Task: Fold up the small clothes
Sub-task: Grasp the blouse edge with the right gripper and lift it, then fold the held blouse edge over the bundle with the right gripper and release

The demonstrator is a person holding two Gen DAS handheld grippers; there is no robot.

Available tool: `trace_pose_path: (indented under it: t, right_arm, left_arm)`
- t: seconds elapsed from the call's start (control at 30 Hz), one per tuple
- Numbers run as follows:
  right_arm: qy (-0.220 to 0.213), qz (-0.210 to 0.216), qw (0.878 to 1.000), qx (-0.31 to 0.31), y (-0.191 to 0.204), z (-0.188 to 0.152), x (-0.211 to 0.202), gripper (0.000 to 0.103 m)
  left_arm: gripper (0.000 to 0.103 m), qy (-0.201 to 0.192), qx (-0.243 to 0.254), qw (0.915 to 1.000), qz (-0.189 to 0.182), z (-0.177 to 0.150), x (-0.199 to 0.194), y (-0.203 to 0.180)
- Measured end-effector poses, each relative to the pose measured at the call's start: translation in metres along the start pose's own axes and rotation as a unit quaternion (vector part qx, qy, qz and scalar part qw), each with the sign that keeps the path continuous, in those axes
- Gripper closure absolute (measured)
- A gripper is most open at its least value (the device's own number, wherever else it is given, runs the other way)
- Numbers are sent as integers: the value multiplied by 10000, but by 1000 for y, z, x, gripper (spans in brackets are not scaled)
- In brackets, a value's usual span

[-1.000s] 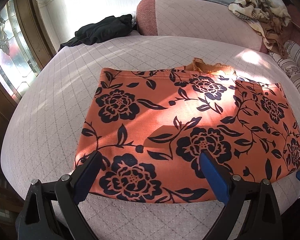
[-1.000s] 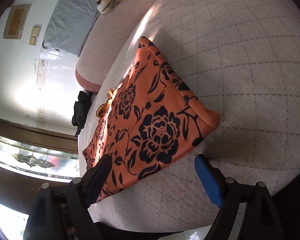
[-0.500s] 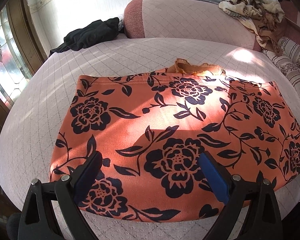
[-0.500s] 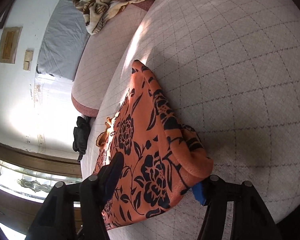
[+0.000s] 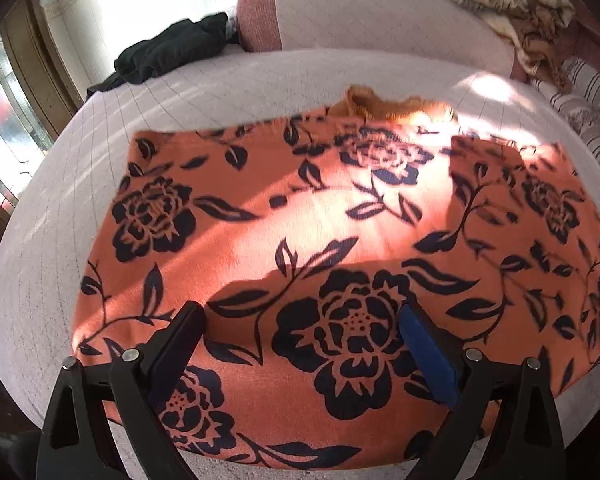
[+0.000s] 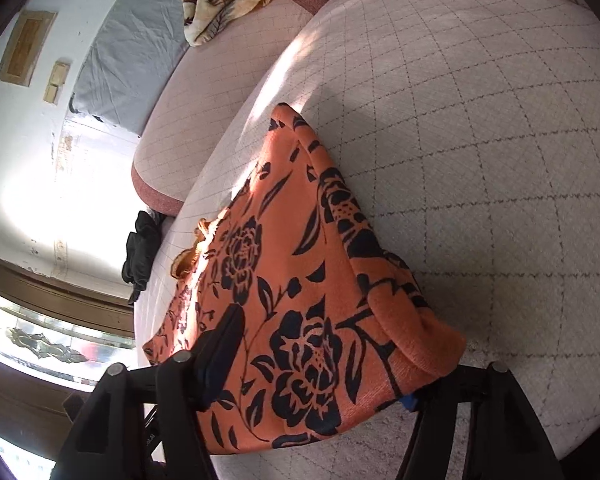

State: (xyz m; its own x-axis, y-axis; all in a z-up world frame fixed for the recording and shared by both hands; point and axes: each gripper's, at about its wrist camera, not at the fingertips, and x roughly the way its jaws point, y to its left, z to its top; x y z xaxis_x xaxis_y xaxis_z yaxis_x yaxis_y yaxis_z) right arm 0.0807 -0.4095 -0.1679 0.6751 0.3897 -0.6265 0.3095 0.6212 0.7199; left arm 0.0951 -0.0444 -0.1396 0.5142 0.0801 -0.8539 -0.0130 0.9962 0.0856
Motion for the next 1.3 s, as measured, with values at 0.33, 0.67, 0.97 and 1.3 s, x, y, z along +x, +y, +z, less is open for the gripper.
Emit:
trace_pose_path:
  t: [0.33, 0.67, 0.97, 1.3]
  right_arm:
    - [-13, -84, 10000, 12, 1, 1, -1, 44]
    - [-147, -842, 9916, -969, 50, 0, -2, 85]
    - [-564, -285, 9239, -3773, 274, -100, -1, 87]
    - [1059, -615, 8858, -4477, 302, -225, 131, 87]
  left_arm:
    - [5, -591, -210, 9980, -70, 2, -36, 18]
    - [2, -539, -274, 9981, -122, -1, -30, 50]
    - [2, -1430, -2399, 9587, 538, -42, -87, 223]
    - [2, -1135, -3335, 9349, 437, -72, -56, 283]
